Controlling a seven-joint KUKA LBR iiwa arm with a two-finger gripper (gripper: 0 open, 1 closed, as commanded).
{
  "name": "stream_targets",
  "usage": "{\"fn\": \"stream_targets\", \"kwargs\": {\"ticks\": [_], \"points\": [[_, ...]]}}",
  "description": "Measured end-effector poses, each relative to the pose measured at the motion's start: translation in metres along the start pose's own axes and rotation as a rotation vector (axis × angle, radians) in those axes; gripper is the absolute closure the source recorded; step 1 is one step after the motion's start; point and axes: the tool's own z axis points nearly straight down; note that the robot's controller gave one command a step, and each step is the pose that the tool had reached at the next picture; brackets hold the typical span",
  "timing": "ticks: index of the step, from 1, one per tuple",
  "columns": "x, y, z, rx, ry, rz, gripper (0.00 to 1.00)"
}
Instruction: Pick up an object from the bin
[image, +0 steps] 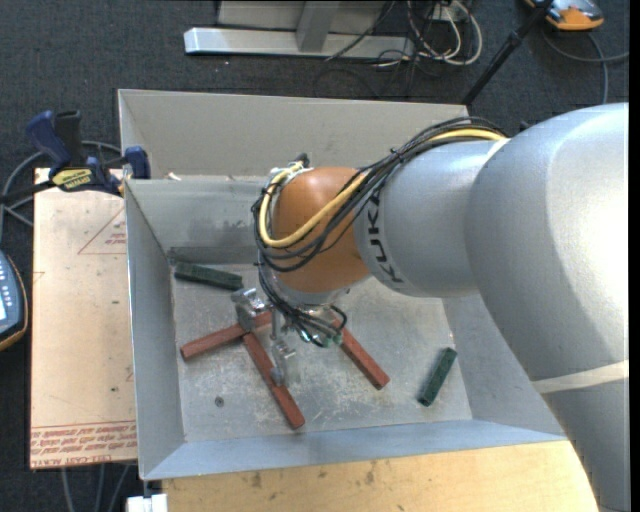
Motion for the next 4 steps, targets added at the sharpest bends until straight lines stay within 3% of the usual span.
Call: {"fn": "stream_targets", "kwargs": {"ticks": [1,2,3,4], "points": [[0.000,0.000,0.000,0.000,0.000,0.000,0.00],[-0.008,0.000,-0.009,0.001,-0.027,0.001,1.00],[-0.001,0.000,-0.001,0.000,-0.005,0.001,0.00],[0.007,-0.042,-0.060,0.004,-0.005,0.050,0.00]]}}
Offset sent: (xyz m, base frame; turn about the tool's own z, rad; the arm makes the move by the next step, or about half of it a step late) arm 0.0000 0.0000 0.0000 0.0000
